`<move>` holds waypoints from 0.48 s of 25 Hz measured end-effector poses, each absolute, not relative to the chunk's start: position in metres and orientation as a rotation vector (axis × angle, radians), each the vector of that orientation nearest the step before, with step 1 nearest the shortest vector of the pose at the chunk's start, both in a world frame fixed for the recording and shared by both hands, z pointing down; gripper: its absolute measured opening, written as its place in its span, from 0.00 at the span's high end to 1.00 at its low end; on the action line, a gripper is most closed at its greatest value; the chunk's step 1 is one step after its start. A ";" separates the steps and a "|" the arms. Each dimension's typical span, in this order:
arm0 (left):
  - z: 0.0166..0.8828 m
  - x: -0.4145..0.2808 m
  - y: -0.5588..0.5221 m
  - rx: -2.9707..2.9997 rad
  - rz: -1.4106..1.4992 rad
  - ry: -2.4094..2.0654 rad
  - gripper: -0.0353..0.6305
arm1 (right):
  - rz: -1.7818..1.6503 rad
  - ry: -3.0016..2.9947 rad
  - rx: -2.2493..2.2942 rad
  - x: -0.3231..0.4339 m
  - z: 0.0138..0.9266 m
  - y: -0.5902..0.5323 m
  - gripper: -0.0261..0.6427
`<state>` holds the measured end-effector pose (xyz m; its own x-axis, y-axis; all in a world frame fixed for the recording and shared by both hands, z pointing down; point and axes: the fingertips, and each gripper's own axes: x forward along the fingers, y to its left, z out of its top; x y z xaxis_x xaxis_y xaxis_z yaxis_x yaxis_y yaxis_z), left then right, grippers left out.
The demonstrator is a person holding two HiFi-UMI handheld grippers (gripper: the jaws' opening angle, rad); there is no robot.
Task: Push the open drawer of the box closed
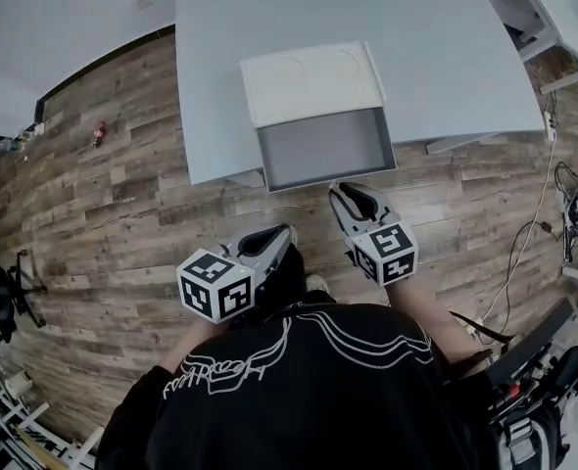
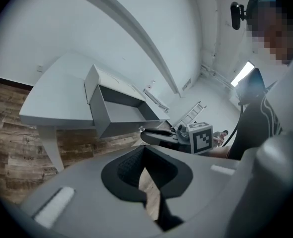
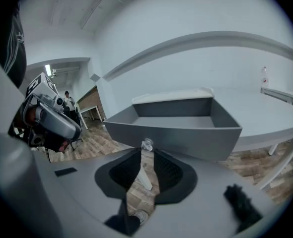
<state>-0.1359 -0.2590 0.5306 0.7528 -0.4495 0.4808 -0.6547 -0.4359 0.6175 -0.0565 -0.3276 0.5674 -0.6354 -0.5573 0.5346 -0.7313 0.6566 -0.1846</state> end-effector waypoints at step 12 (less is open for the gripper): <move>0.543 -0.134 -0.258 2.101 0.372 -0.772 0.94 | 0.593 -2.434 1.045 -0.061 0.568 -0.332 0.86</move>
